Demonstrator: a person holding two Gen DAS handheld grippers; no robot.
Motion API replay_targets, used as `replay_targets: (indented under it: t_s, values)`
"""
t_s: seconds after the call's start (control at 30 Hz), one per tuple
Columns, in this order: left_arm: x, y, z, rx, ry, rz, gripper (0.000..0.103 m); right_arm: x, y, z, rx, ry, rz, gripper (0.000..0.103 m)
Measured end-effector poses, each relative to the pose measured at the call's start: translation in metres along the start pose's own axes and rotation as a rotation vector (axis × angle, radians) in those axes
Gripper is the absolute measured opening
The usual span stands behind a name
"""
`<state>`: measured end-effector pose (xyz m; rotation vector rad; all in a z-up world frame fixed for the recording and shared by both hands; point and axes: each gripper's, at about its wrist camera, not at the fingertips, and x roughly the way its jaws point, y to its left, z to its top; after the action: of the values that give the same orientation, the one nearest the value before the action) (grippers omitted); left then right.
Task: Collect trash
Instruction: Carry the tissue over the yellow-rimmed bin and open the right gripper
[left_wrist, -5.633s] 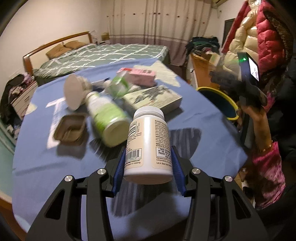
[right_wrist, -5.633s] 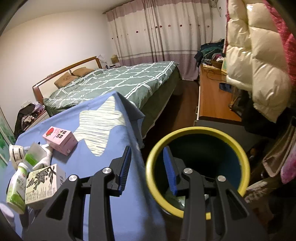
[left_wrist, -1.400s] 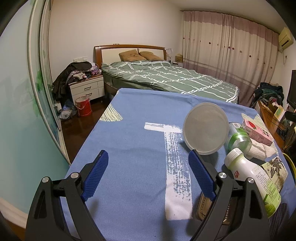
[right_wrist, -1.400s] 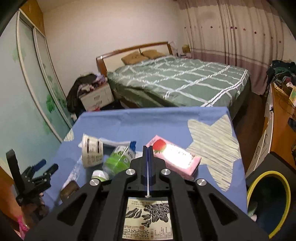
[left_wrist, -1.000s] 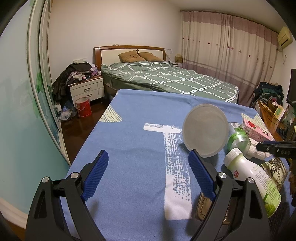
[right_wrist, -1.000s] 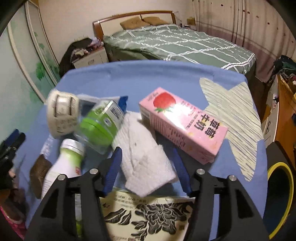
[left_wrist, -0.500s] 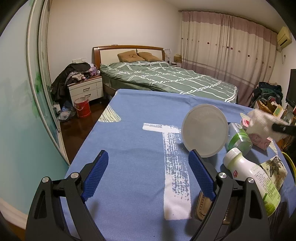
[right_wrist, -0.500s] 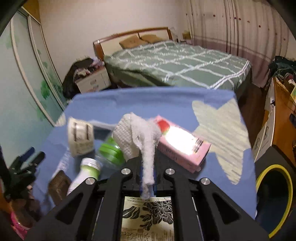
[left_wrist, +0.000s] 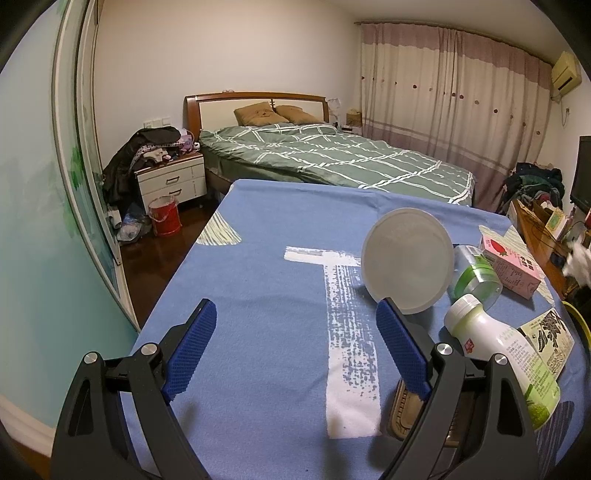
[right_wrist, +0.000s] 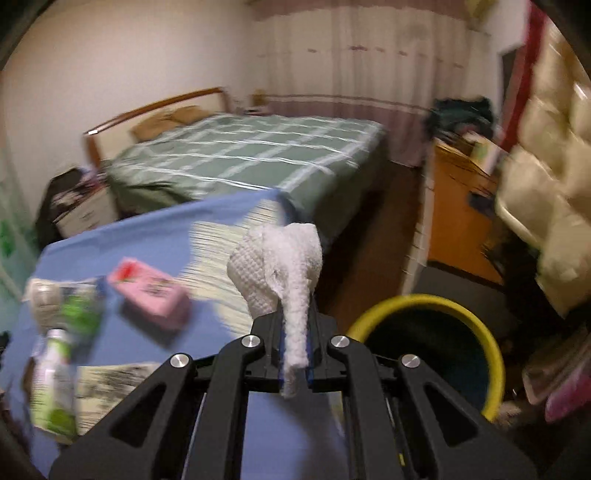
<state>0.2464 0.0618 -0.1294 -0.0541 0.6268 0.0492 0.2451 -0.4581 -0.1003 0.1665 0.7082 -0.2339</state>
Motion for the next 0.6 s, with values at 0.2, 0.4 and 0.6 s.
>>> replay_targets:
  t_s: [0.2, 0.4, 0.6]
  values:
    - [0.0, -0.002, 0.0, 0.018, 0.002, 0.011, 0.087, 0.019, -0.063, -0.021, 0.106, 0.041, -0.133, 0.007]
    - [0.0, 0.0, 0.0, 0.014, 0.003, 0.016, 0.087, 0.028, -0.1, -0.036, 0.165, 0.078, -0.196, 0.01]
    - [0.001, 0.0, -0.001, 0.014, 0.004, 0.026, 0.087, 0.033, -0.109, -0.041, 0.19, 0.064, -0.209, 0.034]
